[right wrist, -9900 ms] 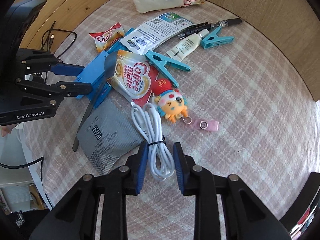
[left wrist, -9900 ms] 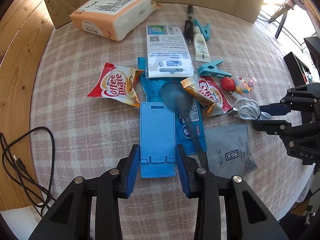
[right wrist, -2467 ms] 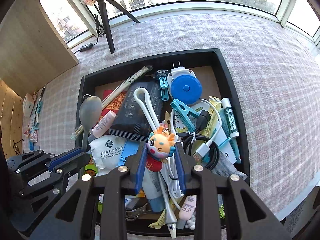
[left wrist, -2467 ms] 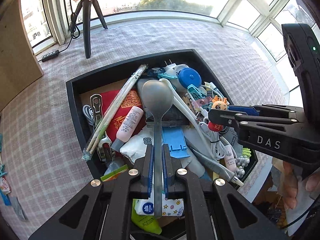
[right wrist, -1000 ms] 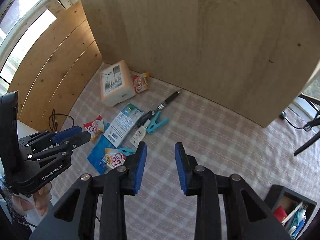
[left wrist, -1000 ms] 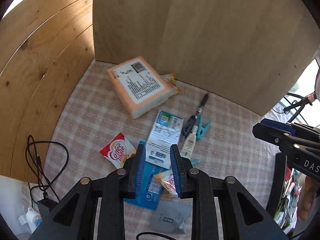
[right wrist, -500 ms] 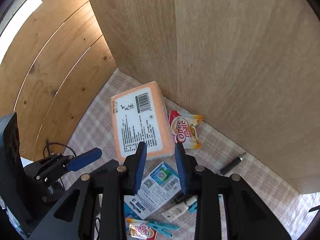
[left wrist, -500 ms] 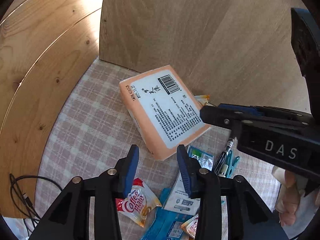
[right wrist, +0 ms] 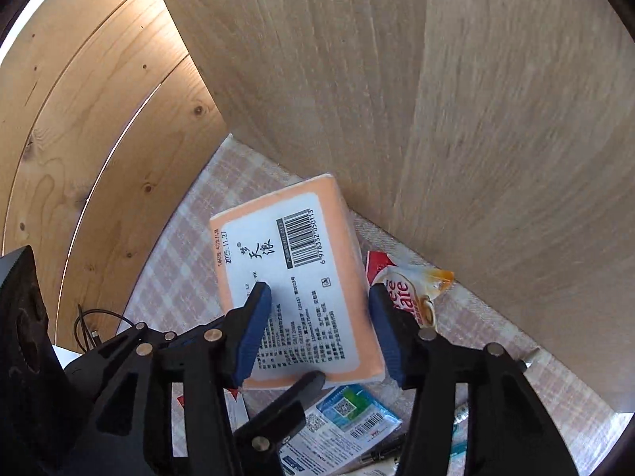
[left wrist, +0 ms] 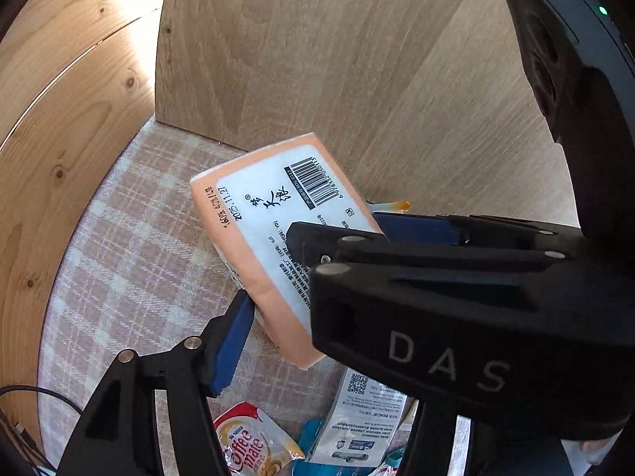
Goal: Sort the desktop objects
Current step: 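Grasp the tissue pack with the right tool, left tool steadying it, then carry the tissue pack to the black tray and release it, then return both tools to the remaining table items, then grasp the card packet with the left tool while the right tool grasps a teal clothespin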
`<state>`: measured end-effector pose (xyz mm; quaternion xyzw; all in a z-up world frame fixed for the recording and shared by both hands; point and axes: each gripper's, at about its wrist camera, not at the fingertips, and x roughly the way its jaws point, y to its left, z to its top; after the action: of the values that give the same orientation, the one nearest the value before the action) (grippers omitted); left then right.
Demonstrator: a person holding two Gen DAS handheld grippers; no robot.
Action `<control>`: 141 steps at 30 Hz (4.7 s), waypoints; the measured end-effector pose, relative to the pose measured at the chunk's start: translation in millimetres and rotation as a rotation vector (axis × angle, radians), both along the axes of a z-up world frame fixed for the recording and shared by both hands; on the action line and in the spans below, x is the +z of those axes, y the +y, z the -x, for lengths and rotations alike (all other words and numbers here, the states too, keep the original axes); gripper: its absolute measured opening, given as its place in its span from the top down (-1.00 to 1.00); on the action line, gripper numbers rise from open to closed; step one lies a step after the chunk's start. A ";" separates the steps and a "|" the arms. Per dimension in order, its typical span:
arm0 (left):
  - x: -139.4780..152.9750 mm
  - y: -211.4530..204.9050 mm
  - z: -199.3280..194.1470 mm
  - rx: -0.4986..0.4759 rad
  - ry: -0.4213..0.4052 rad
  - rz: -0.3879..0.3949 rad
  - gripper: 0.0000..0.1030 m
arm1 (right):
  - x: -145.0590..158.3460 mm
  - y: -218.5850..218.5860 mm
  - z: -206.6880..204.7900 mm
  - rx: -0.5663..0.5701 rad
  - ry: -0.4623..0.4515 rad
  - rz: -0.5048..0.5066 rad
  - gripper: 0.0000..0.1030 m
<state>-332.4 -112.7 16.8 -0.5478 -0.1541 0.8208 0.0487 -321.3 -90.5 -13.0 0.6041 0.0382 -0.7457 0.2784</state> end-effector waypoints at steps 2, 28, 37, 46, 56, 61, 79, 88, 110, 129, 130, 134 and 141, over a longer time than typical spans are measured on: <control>1.2 0.8 -4.0 0.004 0.005 0.001 -0.11 | 0.6 0.6 -4.3 0.006 -0.002 0.003 -0.03; 109.7 242.7 -140.4 -0.377 0.121 0.006 -0.07 | 113.3 251.6 -171.2 -0.293 0.112 0.039 -0.03; 136.8 389.5 -191.0 -0.625 0.131 -0.022 -0.07 | 128.9 421.7 -249.5 -0.519 0.107 0.006 -0.03; 143.0 490.5 -256.6 -0.825 0.113 -0.044 -0.07 | 130.3 540.4 -323.8 -0.674 0.080 -0.051 -0.03; 138.0 535.7 -294.2 -0.925 0.071 -0.023 -0.03 | 126.3 599.4 -373.5 -0.738 0.058 -0.085 -0.03; 138.4 520.5 -287.2 -0.878 0.073 0.012 0.04 | 128.7 610.9 -384.8 -0.754 0.065 -0.084 -0.02; 130.6 361.1 -243.6 -0.628 0.068 0.082 0.09 | 142.5 500.0 -331.6 -0.577 0.115 -0.064 -0.02; 114.0 247.1 -207.1 -0.459 0.031 0.141 0.12 | 130.8 402.4 -287.7 -0.449 0.100 -0.058 -0.02; 34.5 59.2 -73.2 -0.290 -0.111 0.271 0.12 | 37.9 167.2 -119.4 -0.300 -0.078 -0.031 0.19; -17.1 69.1 -28.2 -0.358 -0.158 0.257 -0.02 | -26.1 124.8 -64.5 -0.384 -0.162 -0.084 0.47; -17.8 71.6 -24.0 -0.357 -0.157 0.258 -0.03 | -25.8 125.3 -64.5 -0.380 -0.161 -0.087 0.48; -18.6 78.0 -16.7 -0.368 -0.149 0.259 -0.01 | -25.0 131.6 -64.0 -0.386 -0.160 -0.105 0.52; -26.0 108.0 -17.2 -0.401 -0.144 0.298 -0.03 | -24.0 115.3 -73.7 -0.319 -0.144 -0.151 0.52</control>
<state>-315.3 -4.7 -9.2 -0.6257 0.0771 0.7672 0.1183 -247.7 24.8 -37.0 0.6734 -0.0224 -0.7304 0.1124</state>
